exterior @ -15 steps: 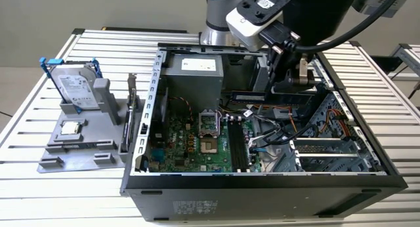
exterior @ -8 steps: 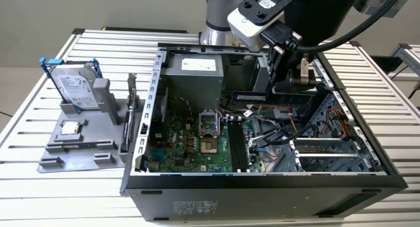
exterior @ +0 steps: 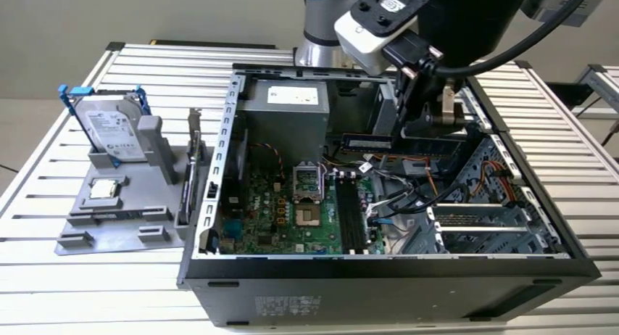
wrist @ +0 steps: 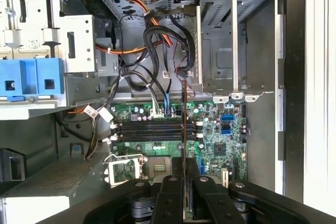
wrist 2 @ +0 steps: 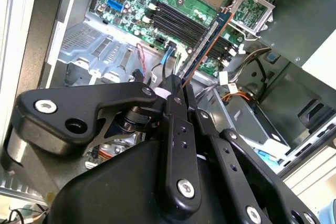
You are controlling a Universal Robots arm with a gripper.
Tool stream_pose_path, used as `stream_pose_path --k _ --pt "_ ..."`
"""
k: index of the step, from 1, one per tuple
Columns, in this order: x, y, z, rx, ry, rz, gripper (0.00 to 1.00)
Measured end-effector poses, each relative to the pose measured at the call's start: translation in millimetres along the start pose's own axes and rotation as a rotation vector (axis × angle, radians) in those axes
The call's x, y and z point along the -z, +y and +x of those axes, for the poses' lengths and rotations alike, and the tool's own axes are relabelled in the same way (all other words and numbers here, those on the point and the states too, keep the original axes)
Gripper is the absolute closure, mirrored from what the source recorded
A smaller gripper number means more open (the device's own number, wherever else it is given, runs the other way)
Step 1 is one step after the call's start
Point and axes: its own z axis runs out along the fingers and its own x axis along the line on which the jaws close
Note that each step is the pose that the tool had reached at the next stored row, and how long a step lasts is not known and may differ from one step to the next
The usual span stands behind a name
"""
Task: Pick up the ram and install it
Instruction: 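Insert the ram into the slot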
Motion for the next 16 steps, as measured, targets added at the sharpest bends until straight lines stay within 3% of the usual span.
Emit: stream_pose_path --k 9,16 --pt "0.0 0.0 0.0 -0.034 -0.0001 -0.0001 1.00" --pt "0.0 0.0 0.0 -0.086 -0.0001 -0.0002 1.00"
